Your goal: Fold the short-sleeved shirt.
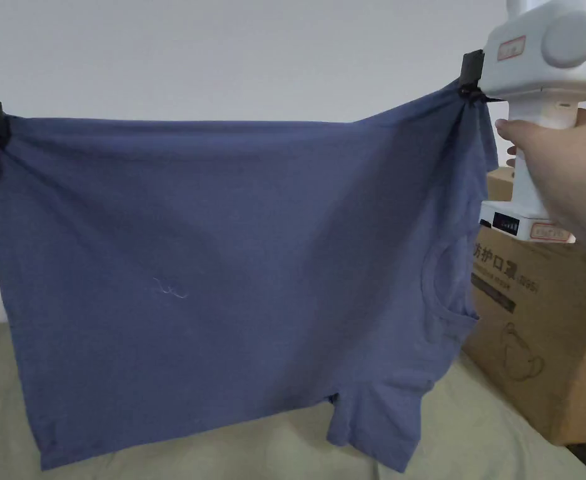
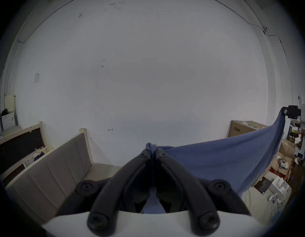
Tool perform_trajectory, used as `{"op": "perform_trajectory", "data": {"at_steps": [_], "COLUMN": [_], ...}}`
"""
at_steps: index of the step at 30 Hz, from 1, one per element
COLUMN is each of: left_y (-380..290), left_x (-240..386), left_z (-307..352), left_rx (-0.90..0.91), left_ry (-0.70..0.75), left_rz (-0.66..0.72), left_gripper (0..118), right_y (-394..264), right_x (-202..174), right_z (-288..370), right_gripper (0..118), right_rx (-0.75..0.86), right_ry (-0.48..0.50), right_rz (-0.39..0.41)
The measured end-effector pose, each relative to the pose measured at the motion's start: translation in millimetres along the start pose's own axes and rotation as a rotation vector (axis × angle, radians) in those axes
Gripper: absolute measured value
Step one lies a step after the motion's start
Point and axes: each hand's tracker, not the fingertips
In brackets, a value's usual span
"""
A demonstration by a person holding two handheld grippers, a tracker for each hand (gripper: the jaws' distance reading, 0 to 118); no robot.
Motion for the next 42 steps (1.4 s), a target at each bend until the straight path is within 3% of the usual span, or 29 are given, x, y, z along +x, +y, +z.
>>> {"op": "perform_trajectory", "data": {"at_steps": [3, 6, 10, 13, 16, 19, 22, 26, 34, 37, 38, 39, 40, 41, 42], "left_y": [-45.2, -106.6, -219.8, -302.4, -375.4, -421.4, -441.9, -440.5, -442.6, -443.3, -447.3, -447.7, -447.2, -446.6, -448.5], "left_x": [-2.5, -3.3, -6.9, -11.0, -15.2, -8.8, -10.4, -5.3, -15.9, -18.0, -28.6, -30.7, -31.6, -32.8, -28.5], "left_z": [-3.3, -0.3, 30.4, 70.2, 123.4, 186.0, 219.5, 261.1, 292.0, 299.7, 294.3, 294.7, 296.1, 297.9, 300.2], "left_rx": [-0.145, -0.293, -0.529, -0.712, -0.874, -1.005, -1.099, -1.105, -1.108, -1.113, -1.115, -1.118, -1.119, -1.114, -1.105], "left_ry": [-0.036, -0.055, -0.100, -0.141, -0.173, -0.195, -0.194, -0.213, -0.198, -0.203, -0.204, -0.205, -0.204, -0.201, -0.193], "left_rz": [0.013, -0.032, 0.011, 0.031, 0.016, -0.026, -0.026, -0.051, 0.028, 0.032, 0.033, 0.034, 0.035, 0.036, 0.039], "left_gripper": [3, 3, 3, 3, 3, 3, 3, 4, 5, 10, 21, 34, 47, 72, 98], "right_y": [-53.5, -127.8, -258.3, -353.7, -426.2, -475.1, -499.7, -503.6, -504.8, -503.4, -503.0, -502.8, -502.4, -501.9, -501.1], "right_x": [4.8, 12.5, 27.7, 41.6, 59.9, 78.6, 89.8, 103.3, 113.1, 111.5, 112.0, 111.3, 111.6, 111.8, 112.4], "right_z": [-13.8, -14.6, 13.8, 63.9, 126.5, 189.4, 237.7, 272.1, 296.8, 297.7, 297.8, 297.0, 296.9, 297.2, 298.3], "right_gripper": [0, 0, 0, 0, 0, 0, 0, 0, 0, 0, 4, 21, 53, 97, 115], "right_rx": [-0.132, -0.277, -0.566, -0.785, -0.945, -1.097, -1.175, -1.189, -1.265, -1.295, -1.303, -1.307, -1.306, -1.299, -1.285], "right_ry": [0.002, 0.035, 0.064, 0.080, 0.082, 0.105, 0.112, 0.139, 0.151, 0.142, 0.132, 0.125, 0.122, 0.116, 0.110], "right_rz": [-0.034, -0.019, 0.004, -0.007, -0.080, -0.053, -0.007, -0.019, 0.048, 0.059, 0.053, 0.045, 0.037, 0.030, 0.018]}}
